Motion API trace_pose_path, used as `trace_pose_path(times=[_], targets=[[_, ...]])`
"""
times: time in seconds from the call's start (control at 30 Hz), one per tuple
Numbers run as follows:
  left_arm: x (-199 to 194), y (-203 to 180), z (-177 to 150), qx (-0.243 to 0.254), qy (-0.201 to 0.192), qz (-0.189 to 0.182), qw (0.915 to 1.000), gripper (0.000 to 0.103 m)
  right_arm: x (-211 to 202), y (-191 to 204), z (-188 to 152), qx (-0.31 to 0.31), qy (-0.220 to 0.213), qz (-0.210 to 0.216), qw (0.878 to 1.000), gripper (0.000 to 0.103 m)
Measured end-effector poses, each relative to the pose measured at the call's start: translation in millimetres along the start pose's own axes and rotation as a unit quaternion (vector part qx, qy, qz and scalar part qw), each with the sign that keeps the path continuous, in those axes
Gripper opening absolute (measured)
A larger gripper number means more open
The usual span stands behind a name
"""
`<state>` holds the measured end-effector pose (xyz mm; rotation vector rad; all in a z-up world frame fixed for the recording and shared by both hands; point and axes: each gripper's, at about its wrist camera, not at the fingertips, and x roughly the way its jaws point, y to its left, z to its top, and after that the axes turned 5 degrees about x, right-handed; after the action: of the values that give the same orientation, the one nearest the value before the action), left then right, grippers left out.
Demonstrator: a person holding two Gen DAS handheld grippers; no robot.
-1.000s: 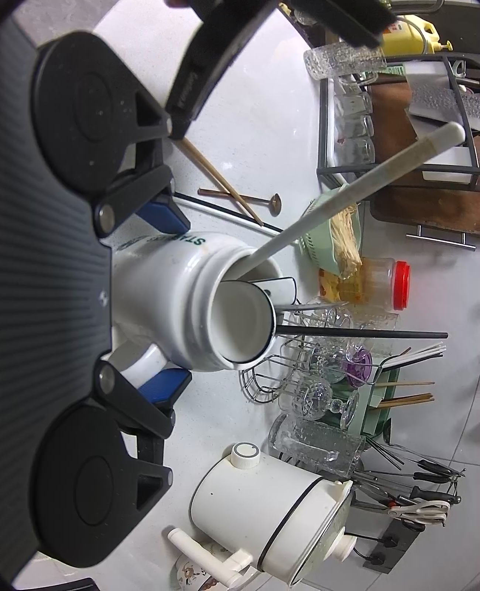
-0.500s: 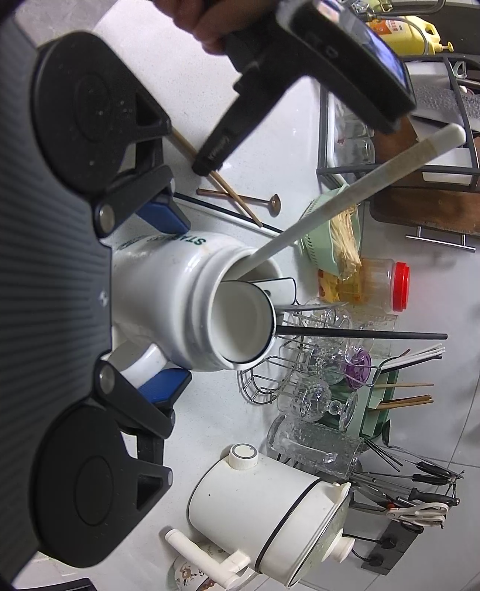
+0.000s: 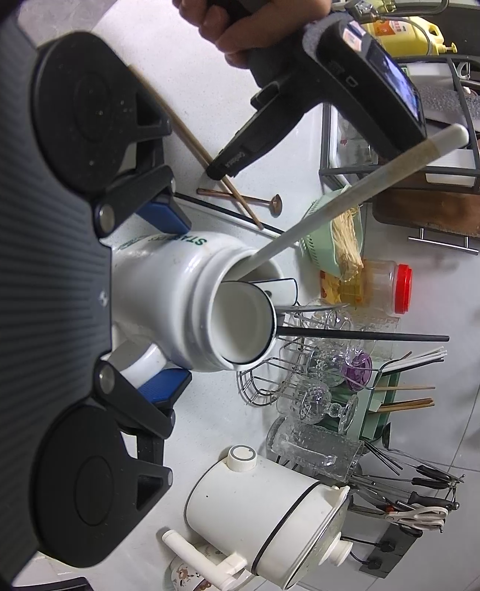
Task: Organize utensils
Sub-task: 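Lift the wooden chopstick up off the counter with the left tool, then carry the wooden chopstick over the mug with the left tool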
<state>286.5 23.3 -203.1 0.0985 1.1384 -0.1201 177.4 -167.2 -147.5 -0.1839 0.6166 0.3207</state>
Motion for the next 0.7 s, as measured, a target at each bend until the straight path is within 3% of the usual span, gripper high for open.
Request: trace_pose_path(times=[0.3, 0.7], targets=[[-43.5, 0.2, 5.0, -0.021, -0.064, -0.001, 0.9977, 0.006, 0.0, 0.8, 0.0, -0.002, 0.000, 0.000, 1.000, 0.082], [-100.1, -6.5, 13.1, -0.051, -0.140, -0.037, 0.9881, 0.006, -0.5, 1.3, -0.8, -0.006, -0.001, 0.000, 1.000, 0.082]])
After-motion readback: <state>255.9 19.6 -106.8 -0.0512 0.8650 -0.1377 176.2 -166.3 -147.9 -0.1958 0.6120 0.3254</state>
